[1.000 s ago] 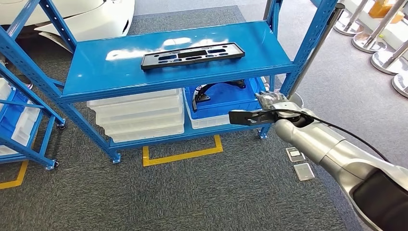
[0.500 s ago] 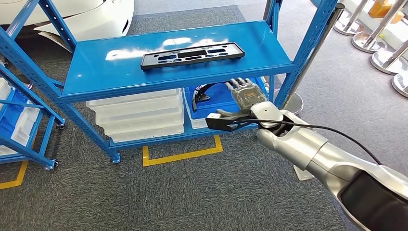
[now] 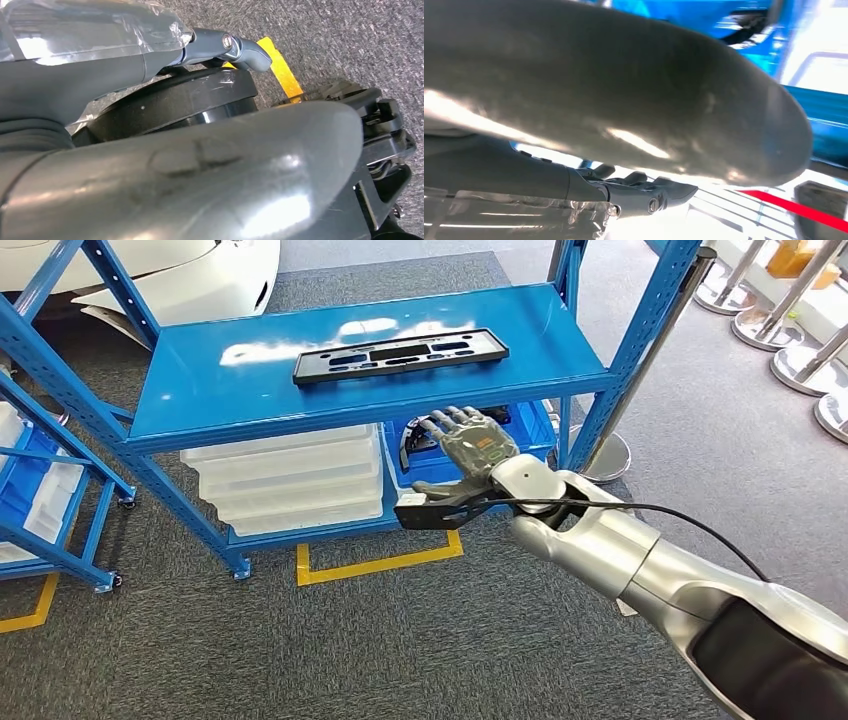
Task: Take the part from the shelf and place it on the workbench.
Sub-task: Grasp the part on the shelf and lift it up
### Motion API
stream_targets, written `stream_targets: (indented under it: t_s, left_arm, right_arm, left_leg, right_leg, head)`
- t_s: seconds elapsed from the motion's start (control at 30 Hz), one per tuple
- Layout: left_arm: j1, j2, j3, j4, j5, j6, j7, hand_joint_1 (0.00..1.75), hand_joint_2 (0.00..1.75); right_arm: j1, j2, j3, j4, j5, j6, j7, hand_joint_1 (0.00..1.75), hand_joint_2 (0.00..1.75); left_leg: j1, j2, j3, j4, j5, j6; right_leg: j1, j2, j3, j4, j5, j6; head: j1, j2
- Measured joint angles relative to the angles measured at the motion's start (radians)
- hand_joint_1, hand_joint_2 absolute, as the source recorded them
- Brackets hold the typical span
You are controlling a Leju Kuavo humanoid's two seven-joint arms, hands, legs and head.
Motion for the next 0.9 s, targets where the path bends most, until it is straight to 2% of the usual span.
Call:
stream_targets:
  t_s: [0.27,0.4,0.47,0.53,0.57,0.6,0.63,0.7,0.73,0.77,0.8,0.87,0.9]
  left_arm:
    - [-0.003,0.001,-0.015,0.000,-0.002,-0.004,0.016,0.00,0.00]
    - [-0.004,0.001,-0.020,0.000,-0.001,-0.004,0.017,0.00,0.00]
    - [-0.004,0.001,-0.022,0.000,0.000,-0.004,0.018,0.00,0.00]
    - [-0.004,0.001,-0.023,0.000,0.000,-0.004,0.018,0.00,0.00]
    - [-0.004,0.001,-0.024,0.000,0.000,-0.004,0.018,0.00,0.00]
    - [-0.003,0.001,-0.024,0.000,0.000,-0.004,0.018,0.00,0.00]
    - [-0.003,0.001,-0.024,0.000,0.000,-0.004,0.018,0.00,0.00]
    - [-0.003,0.001,-0.024,0.000,0.000,-0.004,0.018,0.00,0.00]
    - [-0.003,0.002,-0.024,0.000,0.000,-0.004,0.018,0.00,0.00]
    - [-0.004,0.002,-0.024,0.000,0.000,-0.004,0.018,0.00,0.00]
    - [-0.005,0.003,-0.024,0.001,0.000,-0.004,0.018,0.00,0.00]
    - [-0.005,0.003,-0.025,0.001,-0.001,-0.004,0.019,0.00,0.00]
    - [-0.005,0.003,-0.025,0.001,-0.001,-0.004,0.020,0.00,0.00]
  right_arm:
    - [0.000,0.050,0.003,-0.009,0.000,0.020,-0.014,0.00,0.00]
    - [0.000,0.054,0.004,-0.013,-0.004,0.022,-0.016,0.00,0.00]
    - [-0.003,0.054,0.004,-0.014,-0.007,0.023,-0.017,0.00,0.00]
    - [-0.002,0.055,0.004,-0.016,-0.010,0.025,-0.017,0.00,0.00]
    - [0.000,0.055,0.004,-0.017,-0.011,0.025,-0.017,0.00,0.00]
    - [0.004,0.055,0.004,-0.017,-0.013,0.026,-0.018,0.00,0.00]
    - [0.006,0.055,0.004,-0.017,-0.014,0.026,-0.018,0.00,0.00]
    - [0.008,0.054,0.004,-0.017,-0.015,0.027,-0.018,0.00,0.00]
    - [0.009,0.053,0.004,-0.017,-0.016,0.027,-0.017,0.00,0.00]
    - [0.010,0.053,0.004,-0.018,-0.017,0.027,-0.018,0.00,0.00]
    - [0.013,0.053,0.005,-0.018,-0.017,0.027,-0.018,0.00,0.00]
    - [0.018,0.051,0.005,-0.019,-0.018,0.026,-0.017,0.00,0.00]
    - [0.019,0.049,0.005,-0.019,-0.018,0.026,-0.017,0.00,0.00]
  left_leg:
    - [-0.004,0.000,-0.003,0.007,-0.002,0.003]
    - [0.000,0.004,0.006,-0.012,0.000,0.020]
    - [0.006,0.009,0.018,-0.022,0.002,0.026]
    - [0.008,0.013,0.020,-0.023,0.000,0.027]
    - [0.010,0.015,0.022,-0.022,-0.002,0.026]
    - [0.013,0.016,0.024,-0.022,-0.006,0.023]
    - [0.017,0.017,0.029,-0.020,-0.011,0.018]
    - [0.026,0.019,0.047,-0.016,-0.027,0.002]
    - [0.029,0.021,0.055,-0.013,-0.035,-0.007]
    - [0.030,0.023,0.058,-0.008,-0.043,-0.016]
    - [0.029,0.026,0.059,-0.005,-0.050,-0.025]
    - [0.027,0.029,0.063,0.002,-0.059,-0.038]
    - [0.028,0.029,0.062,0.016,-0.061,-0.042]
  right_leg:
    - [-0.003,0.000,0.000,-0.002,0.002,0.003]
    - [-0.003,-0.006,-0.005,0.019,0.011,0.014]
    - [-0.002,-0.019,-0.037,0.076,-0.016,0.019]
    - [-0.006,-0.030,-0.108,0.193,-0.066,0.025]
    - [-0.009,-0.032,-0.144,0.246,-0.081,0.028]
    - [-0.013,-0.033,-0.167,0.272,-0.079,0.033]
    - [-0.017,-0.035,-0.171,0.257,-0.053,0.037]
    - [-0.025,-0.042,-0.131,0.140,0.033,0.049]
    - [-0.024,-0.047,-0.113,0.081,0.057,0.052]
    - [-0.022,-0.051,-0.102,0.044,0.066,0.049]
    - [-0.018,-0.053,-0.101,0.032,0.060,0.041]
    - [-0.015,-0.052,-0.104,0.035,0.049,0.015]
    - [-0.015,-0.049,-0.100,0.037,0.046,0.005]
  head:
    - [-0.004,0.000]
    - [-0.005,0.000]
    - [0.003,0.000]
    - [0.012,0.000]
    - [0.015,0.000]
    - [0.017,0.000]
    - [0.020,0.000]
    - [0.028,0.000]
    - [0.033,0.000]
    - [0.039,0.000]
    - [0.040,0.000]
    - [0.034,0.000]
    - [0.028,0.000]
